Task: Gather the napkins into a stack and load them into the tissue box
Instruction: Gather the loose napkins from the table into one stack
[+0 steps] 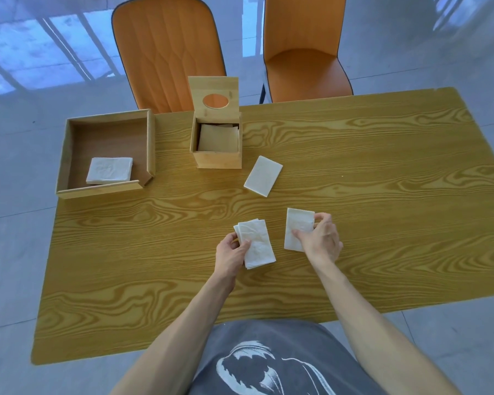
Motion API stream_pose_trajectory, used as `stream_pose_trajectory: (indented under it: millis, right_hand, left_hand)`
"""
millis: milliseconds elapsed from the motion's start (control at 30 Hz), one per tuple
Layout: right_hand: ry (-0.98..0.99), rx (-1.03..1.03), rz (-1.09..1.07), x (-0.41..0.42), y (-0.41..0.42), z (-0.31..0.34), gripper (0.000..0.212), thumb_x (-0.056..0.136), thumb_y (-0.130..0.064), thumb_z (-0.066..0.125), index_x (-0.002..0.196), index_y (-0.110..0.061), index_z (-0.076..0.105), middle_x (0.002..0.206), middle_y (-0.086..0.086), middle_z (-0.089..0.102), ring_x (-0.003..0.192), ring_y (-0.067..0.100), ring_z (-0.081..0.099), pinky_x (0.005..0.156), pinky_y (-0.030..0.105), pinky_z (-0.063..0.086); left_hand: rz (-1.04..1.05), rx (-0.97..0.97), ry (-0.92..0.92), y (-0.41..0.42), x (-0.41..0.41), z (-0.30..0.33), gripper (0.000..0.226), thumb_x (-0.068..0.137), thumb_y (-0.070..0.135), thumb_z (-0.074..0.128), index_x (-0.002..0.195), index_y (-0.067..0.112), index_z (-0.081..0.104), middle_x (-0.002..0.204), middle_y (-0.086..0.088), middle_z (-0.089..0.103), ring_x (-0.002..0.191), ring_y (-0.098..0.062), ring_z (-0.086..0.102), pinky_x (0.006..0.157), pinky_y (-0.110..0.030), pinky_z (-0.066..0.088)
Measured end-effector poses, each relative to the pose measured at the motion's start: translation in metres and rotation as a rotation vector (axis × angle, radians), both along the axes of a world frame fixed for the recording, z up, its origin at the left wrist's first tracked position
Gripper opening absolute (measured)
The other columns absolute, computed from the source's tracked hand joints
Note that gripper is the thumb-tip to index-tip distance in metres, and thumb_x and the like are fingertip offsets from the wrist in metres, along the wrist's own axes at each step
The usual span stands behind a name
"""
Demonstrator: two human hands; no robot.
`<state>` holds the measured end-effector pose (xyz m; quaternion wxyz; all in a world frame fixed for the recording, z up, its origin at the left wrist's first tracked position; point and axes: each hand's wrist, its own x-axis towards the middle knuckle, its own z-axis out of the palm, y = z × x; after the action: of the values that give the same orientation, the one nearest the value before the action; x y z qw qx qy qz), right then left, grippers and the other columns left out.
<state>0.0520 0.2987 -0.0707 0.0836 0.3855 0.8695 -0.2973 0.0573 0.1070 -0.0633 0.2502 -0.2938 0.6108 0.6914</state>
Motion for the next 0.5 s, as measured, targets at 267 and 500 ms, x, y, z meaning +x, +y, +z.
stream_pose_trajectory:
  millis: [267,500]
  right_hand:
    - [-0.052,-0.133,-0.043,-0.01,0.0,-0.002,0.044,0.069,-0.032,0.08,0.107,-0.017,0.065,0.11,0.008,0.068,0.101,0.029,0.064,0.089,0.051,0.052]
    - [0.237,-0.395,0.011,-0.001,0.001,0.012,0.018,0.093,-0.027,0.062,0.081,-0.017,0.068,0.074,0.002,0.068,0.07,0.022,0.06,0.06,0.037,0.046]
  left_hand:
    - [-0.001,0.033,-0.032,-0.004,0.001,-0.003,0.017,0.096,0.013,0.061,0.112,0.018,0.059,0.11,-0.009,0.072,0.1,-0.025,0.071,0.08,-0.036,0.06]
    - [0.037,0.092,-0.091,-0.005,0.0,-0.003,0.014,0.097,0.013,0.058,0.108,0.021,0.06,0.106,-0.007,0.073,0.094,-0.022,0.071,0.078,-0.038,0.059]
